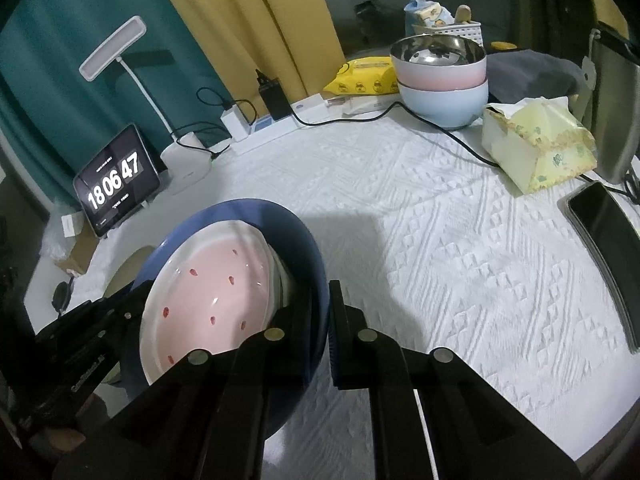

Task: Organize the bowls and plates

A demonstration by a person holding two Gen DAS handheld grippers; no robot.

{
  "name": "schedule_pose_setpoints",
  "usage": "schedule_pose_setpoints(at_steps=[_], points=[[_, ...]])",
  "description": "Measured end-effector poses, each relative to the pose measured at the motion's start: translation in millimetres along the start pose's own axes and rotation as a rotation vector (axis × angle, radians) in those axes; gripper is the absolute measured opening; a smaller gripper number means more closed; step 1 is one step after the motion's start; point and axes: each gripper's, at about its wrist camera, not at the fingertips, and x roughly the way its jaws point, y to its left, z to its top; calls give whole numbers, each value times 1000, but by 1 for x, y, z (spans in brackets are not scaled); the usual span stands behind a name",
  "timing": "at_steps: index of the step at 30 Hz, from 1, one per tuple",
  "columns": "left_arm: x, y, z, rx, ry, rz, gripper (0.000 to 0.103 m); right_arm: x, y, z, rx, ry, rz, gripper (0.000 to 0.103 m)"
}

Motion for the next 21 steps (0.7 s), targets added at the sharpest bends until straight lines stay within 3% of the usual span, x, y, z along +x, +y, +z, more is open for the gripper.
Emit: schedule_pose_setpoints(at_steps=[21], points=[[-9,-8,12,5,-32,-35,11,-19,-4,8,49,-41,5,8]])
